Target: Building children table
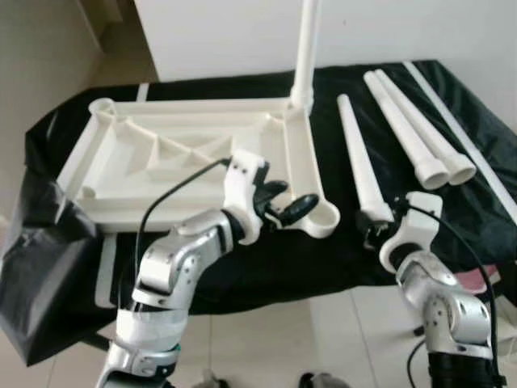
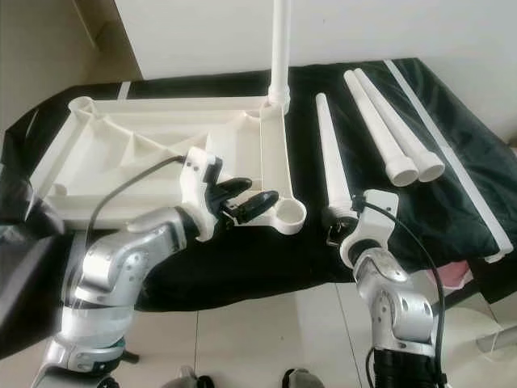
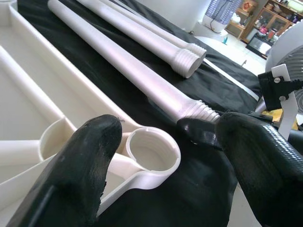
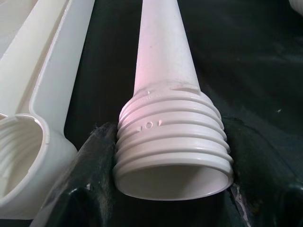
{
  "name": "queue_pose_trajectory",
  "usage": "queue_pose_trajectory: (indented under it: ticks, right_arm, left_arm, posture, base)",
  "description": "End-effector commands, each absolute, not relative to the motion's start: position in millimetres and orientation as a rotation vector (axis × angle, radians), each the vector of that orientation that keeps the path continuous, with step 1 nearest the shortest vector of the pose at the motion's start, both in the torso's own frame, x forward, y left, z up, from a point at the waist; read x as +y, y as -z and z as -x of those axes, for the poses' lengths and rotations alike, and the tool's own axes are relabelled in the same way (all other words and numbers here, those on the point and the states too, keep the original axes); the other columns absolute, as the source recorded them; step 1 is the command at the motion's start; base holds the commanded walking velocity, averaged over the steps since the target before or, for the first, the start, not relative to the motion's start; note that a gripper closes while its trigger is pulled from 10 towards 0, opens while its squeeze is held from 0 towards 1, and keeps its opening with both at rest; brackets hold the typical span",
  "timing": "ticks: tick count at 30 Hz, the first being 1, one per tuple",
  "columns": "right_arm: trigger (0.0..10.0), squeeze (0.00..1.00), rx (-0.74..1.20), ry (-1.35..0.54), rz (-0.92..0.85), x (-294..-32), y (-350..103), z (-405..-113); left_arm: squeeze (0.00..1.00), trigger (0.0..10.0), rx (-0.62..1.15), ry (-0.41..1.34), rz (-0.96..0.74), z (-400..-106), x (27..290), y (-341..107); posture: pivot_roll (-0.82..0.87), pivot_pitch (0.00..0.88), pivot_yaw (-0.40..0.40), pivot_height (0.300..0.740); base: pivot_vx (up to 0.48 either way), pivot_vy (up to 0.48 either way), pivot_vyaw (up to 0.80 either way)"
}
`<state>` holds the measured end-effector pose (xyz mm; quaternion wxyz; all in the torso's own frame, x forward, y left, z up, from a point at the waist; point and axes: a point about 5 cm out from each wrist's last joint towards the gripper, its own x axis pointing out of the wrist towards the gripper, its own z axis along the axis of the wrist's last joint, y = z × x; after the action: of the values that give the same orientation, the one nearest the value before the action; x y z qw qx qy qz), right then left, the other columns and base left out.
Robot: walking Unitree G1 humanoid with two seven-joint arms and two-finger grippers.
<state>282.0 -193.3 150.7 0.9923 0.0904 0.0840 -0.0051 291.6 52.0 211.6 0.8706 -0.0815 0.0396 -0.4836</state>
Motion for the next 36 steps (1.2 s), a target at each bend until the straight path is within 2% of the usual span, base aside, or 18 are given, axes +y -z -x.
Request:
queue_pose_trajectory:
  ticks: [1, 2, 10, 11, 13, 14, 17, 21, 25, 27, 29, 31, 36]
  right_arm:
    - [10.0, 0.80, 0.137, -0.009, -0.167, -191.4, -157.5, -283.3]
    - [10.0, 1.00, 0.115, -0.024, -0.177, -190.2, -164.1, -284.9]
    - [10.0, 1.00, 0.000, -0.026, -0.163, -191.4, -195.0, -296.0]
    - [10.0, 0.93, 0.001, -0.021, -0.165, -193.4, -198.1, -299.5]
    - [10.0, 0.93, 0.002, -0.016, -0.166, -194.9, -199.9, -301.7]
    - [10.0, 0.00, 0.006, -0.015, -0.176, -196.3, -201.7, -304.6]
    - [10.0, 0.00, 0.007, -0.017, -0.181, -196.4, -202.5, -305.7]
    - [10.0, 0.00, 0.067, 0.020, -0.277, -200.2, -203.7, -329.2]
    - [10.0, 0.00, 0.089, 0.022, -0.256, -198.4, -202.6, -334.0]
    - [10.0, 0.00, 0.191, 0.029, -0.233, -193.2, -194.9, -346.5]
    - [10.0, 0.00, 0.224, 0.030, -0.233, -191.6, -193.0, -350.4]
    - [10.0, 0.00, 0.241, 0.033, -0.222, -188.5, -194.3, -358.1]
    - [10.0, 0.00, 0.236, 0.029, -0.221, -183.1, -199.5, -367.8]
  left_arm:
    - [0.00, 10.0, 0.099, 1.033, 0.162, -289.2, 50.1, -209.8]
    - [0.00, 10.0, 0.099, 1.035, 0.162, -289.3, 49.9, -210.2]
    - [0.00, 10.0, 0.101, 1.034, 0.161, -288.5, 50.6, -210.0]
    - [0.00, 10.0, 0.101, 1.033, 0.160, -287.9, 51.0, -210.0]
    - [0.00, 10.0, 0.101, 1.032, 0.160, -287.5, 51.3, -210.1]
    - [0.00, 10.0, 0.101, 1.032, 0.162, -286.9, 52.0, -210.3]
    - [0.00, 10.0, 0.100, 1.033, 0.163, -286.7, 52.3, -210.4]
    - [0.00, 10.0, 0.109, 1.086, 0.160, -278.5, 49.4, -210.7]
    - [0.00, 10.0, 0.110, 1.114, 0.155, -274.0, 48.4, -210.7]
    - [0.00, 10.0, 0.127, 1.142, 0.157, -265.5, 47.8, -208.9]
    - [0.00, 10.0, 0.133, 1.139, 0.156, -264.0, 48.2, -207.7]
    - [0.00, 10.0, 0.155, 1.124, 0.173, -260.9, 49.6, -204.7]
    - [0.00, 10.0, 0.179, 1.110, 0.184, -255.2, 51.3, -201.6]
  posture:
    - [-0.09, 0.092, 0.029, 0.740]
    - [-0.09, 0.092, 0.029, 0.740]
    - [-0.08, 0.087, 0.028, 0.740]
    - [-0.08, 0.087, 0.027, 0.740]
    - [-0.08, 0.087, 0.027, 0.740]
    - [-0.07, 0.088, 0.027, 0.740]
    - [-0.07, 0.088, 0.027, 0.740]
    - [-0.06, 0.107, 0.029, 0.740]
    - [-0.06, 0.111, 0.030, 0.740]
    - [-0.04, 0.158, 0.026, 0.740]
    - [-0.04, 0.158, 0.026, 0.740]
    - [-0.03, 0.200, 0.023, 0.740]
    - [-0.01, 0.236, 0.024, 0.740]
  base:
    - [0.000, 0.000, 0.00]
    - [0.000, 0.000, 0.00]
    - [0.000, 0.000, 0.00]
    - [0.000, 0.000, 0.00]
    - [0.000, 0.000, 0.00]
    - [0.000, 0.000, 0.00]
    - [0.000, 0.000, 0.00]
    - [0.000, 0.000, 0.00]
    - [0.000, 0.000, 0.00]
    - [0.000, 0.000, 0.00]
    - [0.000, 0.000, 0.00]
    - [0.000, 0.000, 0.00]
    - [0.000, 0.000, 0.00]
